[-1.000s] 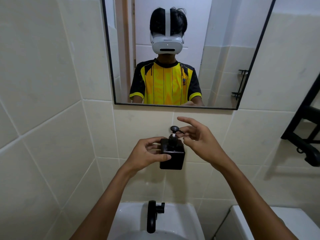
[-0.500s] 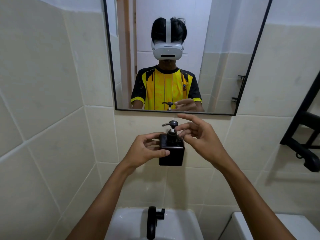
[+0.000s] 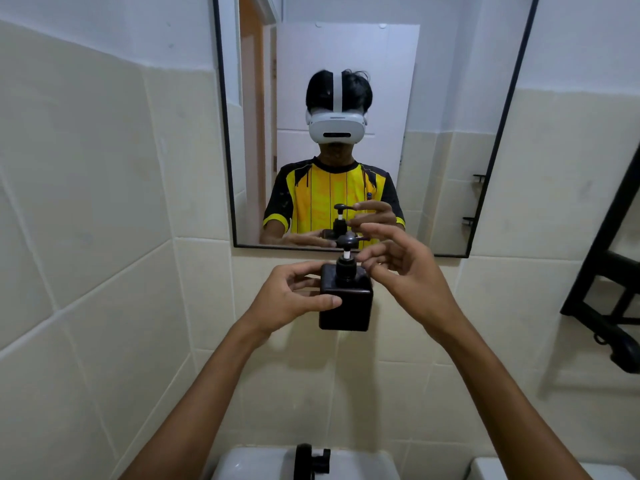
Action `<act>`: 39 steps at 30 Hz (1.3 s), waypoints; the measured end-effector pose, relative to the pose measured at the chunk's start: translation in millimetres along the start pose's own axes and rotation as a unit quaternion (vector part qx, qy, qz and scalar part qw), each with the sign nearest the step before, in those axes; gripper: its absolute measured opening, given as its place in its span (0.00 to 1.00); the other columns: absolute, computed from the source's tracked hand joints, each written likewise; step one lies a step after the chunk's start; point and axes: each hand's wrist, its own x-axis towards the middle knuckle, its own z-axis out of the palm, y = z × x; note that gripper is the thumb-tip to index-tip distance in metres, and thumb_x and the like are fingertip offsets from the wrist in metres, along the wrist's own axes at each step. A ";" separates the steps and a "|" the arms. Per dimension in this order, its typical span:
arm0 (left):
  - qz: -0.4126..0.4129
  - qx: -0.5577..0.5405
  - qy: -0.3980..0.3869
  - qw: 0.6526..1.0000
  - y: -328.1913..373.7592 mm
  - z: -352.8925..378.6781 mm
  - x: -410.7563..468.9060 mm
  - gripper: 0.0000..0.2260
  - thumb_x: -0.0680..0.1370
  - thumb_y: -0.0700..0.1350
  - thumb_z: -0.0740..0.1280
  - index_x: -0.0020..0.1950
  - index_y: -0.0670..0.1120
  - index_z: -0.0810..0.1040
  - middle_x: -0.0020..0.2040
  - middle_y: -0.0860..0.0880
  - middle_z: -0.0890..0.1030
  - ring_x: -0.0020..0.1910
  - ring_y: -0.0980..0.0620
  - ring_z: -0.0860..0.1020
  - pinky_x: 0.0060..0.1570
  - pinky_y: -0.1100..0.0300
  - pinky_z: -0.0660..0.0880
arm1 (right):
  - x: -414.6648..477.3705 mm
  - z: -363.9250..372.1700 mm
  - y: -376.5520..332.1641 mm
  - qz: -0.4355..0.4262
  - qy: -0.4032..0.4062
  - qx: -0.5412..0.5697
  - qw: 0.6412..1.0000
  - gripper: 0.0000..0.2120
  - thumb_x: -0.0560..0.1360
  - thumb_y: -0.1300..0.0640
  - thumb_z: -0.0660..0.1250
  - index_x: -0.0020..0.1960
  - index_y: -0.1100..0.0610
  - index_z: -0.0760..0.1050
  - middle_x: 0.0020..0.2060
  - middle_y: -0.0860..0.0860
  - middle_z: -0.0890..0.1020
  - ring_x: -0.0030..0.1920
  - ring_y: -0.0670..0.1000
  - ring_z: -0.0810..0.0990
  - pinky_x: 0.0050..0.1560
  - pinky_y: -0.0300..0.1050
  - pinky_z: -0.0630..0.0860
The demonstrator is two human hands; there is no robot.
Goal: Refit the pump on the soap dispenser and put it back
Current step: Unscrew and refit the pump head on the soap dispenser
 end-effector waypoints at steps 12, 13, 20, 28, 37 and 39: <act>0.014 -0.003 0.007 1.000 15.6 2.2 5.3 0.31 0.61 0.47 0.80 0.64 0.46 0.81 0.57 0.47 0.86 0.57 0.50 0.84 0.54 0.61 0.80 | 13.4 -8.1 -12.0 -0.020 0.007 0.035 0.999 0.19 0.77 0.71 0.66 0.66 0.59 0.76 0.45 0.55 0.85 0.49 0.49 0.85 0.59 0.46 0.80; 0.013 -0.002 0.005 1.000 16.5 2.1 5.2 0.32 0.61 0.47 0.80 0.65 0.46 0.81 0.57 0.48 0.86 0.57 0.50 0.84 0.53 0.61 0.80 | 13.4 -7.4 -13.2 -0.019 -0.001 0.035 0.999 0.20 0.77 0.70 0.66 0.67 0.58 0.75 0.46 0.55 0.85 0.50 0.49 0.85 0.59 0.45 0.80; 0.017 -0.008 -0.004 1.000 21.7 2.4 4.2 0.33 0.61 0.47 0.79 0.66 0.44 0.80 0.61 0.48 0.85 0.59 0.51 0.83 0.54 0.61 0.80 | 15.0 -12.7 -19.7 -0.023 0.008 0.050 0.998 0.16 0.77 0.71 0.66 0.63 0.60 0.78 0.38 0.51 0.85 0.45 0.48 0.85 0.52 0.43 0.82; 0.019 -0.017 -0.011 1.000 23.7 4.1 3.1 0.32 0.61 0.46 0.79 0.65 0.43 0.80 0.60 0.44 0.84 0.59 0.48 0.83 0.57 0.59 0.80 | 13.8 -13.6 -24.5 -0.015 -0.065 0.010 0.998 0.18 0.74 0.68 0.72 0.63 0.58 0.79 0.47 0.54 0.85 0.49 0.48 0.85 0.54 0.39 0.81; 0.003 -0.013 -0.012 1.000 23.6 2.9 3.2 0.32 0.62 0.47 0.80 0.65 0.45 0.80 0.58 0.46 0.86 0.59 0.49 0.84 0.57 0.57 0.80 | 15.5 -16.4 -22.8 0.009 -0.106 -0.015 0.994 0.20 0.74 0.66 0.72 0.65 0.57 0.78 0.48 0.56 0.85 0.51 0.54 0.84 0.59 0.48 0.81; 0.002 -0.017 -0.013 1.000 23.0 3.2 3.1 0.32 0.62 0.46 0.80 0.65 0.45 0.80 0.59 0.46 0.85 0.59 0.49 0.84 0.56 0.57 0.80 | 17.1 -16.1 -22.3 0.006 -0.101 -0.036 0.994 0.19 0.72 0.64 0.75 0.62 0.58 0.80 0.41 0.47 0.83 0.44 0.47 0.83 0.52 0.43 0.81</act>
